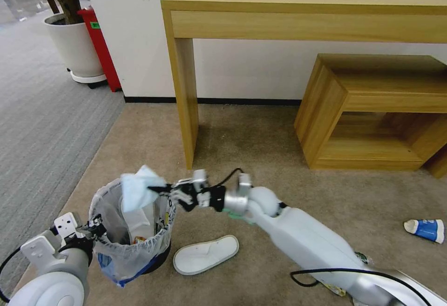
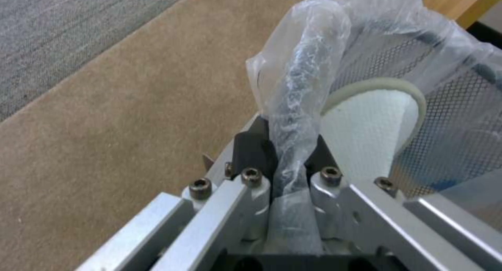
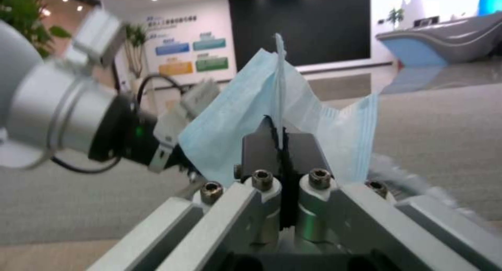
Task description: Pick up the trash bin and place the garbage on the floor into it.
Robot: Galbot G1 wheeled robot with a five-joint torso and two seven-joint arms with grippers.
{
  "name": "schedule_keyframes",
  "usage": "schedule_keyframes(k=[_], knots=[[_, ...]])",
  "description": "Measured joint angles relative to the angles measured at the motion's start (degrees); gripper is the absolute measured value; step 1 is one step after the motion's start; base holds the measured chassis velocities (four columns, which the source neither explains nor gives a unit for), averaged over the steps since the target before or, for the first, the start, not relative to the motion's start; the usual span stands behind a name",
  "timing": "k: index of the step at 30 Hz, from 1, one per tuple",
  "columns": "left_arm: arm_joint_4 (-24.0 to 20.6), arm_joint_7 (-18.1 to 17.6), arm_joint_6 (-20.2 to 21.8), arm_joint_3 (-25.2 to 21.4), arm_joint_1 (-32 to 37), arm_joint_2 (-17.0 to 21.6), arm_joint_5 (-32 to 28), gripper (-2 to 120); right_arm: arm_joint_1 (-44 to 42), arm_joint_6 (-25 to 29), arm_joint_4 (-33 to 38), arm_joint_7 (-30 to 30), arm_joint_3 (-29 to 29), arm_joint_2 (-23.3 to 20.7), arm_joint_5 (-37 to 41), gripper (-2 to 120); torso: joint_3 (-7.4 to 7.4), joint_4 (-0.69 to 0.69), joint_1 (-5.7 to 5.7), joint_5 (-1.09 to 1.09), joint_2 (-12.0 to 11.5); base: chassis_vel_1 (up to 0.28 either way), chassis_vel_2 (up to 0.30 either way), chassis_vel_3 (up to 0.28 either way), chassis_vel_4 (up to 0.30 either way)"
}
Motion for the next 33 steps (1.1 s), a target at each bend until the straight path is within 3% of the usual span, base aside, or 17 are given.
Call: schedule_keyframes(k=[4, 12, 13, 16, 18, 23, 26, 28, 30, 32, 33], knots=[[-0.20, 0.20, 0.00, -0.16, 0.21, -0.01, -0.05, 3, 0.98, 0.16, -1.18, 1.24, -2.06, 0.98, -0.53, 1, 0.00, 0.00, 0.00, 0.00, 0.00, 0.000, 0.000, 0.000, 0.000], [-0.85, 0.43, 0.00, -1.15, 0.81, 0.46, -0.75, 3, 1.22, -1.40, -1.71, -0.27, -2.38, 0.86, -1.53, 27, -0.01, 0.00, 0.00, 0.01, 0.00, 0.000, 0.000, 0.000, 0.000], [-0.92, 0.43, 0.00, -1.26, 0.94, 0.53, -0.81, 3, 1.12, -1.42, -1.71, -0.30, -2.11, 0.58, -1.60, 37, 0.00, -0.01, 0.00, 0.01, 0.00, 0.000, 0.000, 0.000, 0.000], [-0.94, 0.43, 0.00, -1.39, 1.05, 0.59, -0.83, 3, 0.87, -1.42, -1.64, -0.29, -1.53, 0.22, -1.74, 43, -0.01, -0.01, 0.00, 0.01, 0.00, 0.000, 0.000, 0.000, 0.000], [-0.94, 0.43, 0.00, -1.62, 1.08, 0.75, -0.83, 3, 0.27, -1.47, -1.00, 0.23, 0.05, -0.35, -1.84, 55, -0.01, 0.00, 0.00, 0.01, 0.00, 0.000, 0.000, 0.000, 0.000], [-0.28, 0.43, 0.00, -2.38, 0.73, 1.01, -0.78, 3, -0.70, -3.08, 0.47, 0.92, 2.78, -2.18, -2.46, 68, -0.01, 0.00, 0.00, 0.02, 0.00, 0.000, 0.000, 0.000, 0.000], [0.88, 0.43, -0.12, -3.33, 0.13, 1.20, -0.71, 3, -2.00, -4.50, 1.41, -1.80, 6.36, -5.32, -5.68, 84, -0.01, -0.01, 0.00, 0.02, 0.00, 0.000, 0.000, 0.000, 0.000], [1.12, 0.43, -0.17, -3.55, 0.00, 1.24, -0.68, 3, -2.28, -4.66, 1.45, -2.59, 6.95, -5.91, -6.39, 87, -0.01, -0.01, 0.00, 0.02, 0.00, 0.000, 0.000, 0.000, 0.000], [1.67, 0.43, -0.23, -4.34, -0.27, 1.45, -0.67, 3, -3.59, -5.41, 1.24, -7.18, 9.81, -8.39, -10.52, 97, -0.01, -0.01, 0.00, 0.02, 0.00, 0.000, 0.000, 0.000, 0.000], [1.69, 0.43, -0.23, -4.47, -0.28, 1.49, -0.68, 3, -3.83, -5.53, 1.05, -8.27, 10.32, -8.70, -11.37, 98, -0.01, -0.01, 0.00, 0.02, 0.00, 0.000, 0.000, 0.000, 0.000], [1.70, 0.41, -0.23, -4.85, -0.28, 1.65, -0.71, 3, -4.38, -5.64, 0.18, -11.77, 11.79, -9.31, -13.85, 100, -0.01, -0.01, 0.00, 0.03, 0.00, 0.000, 0.000, 0.000, 0.000]])
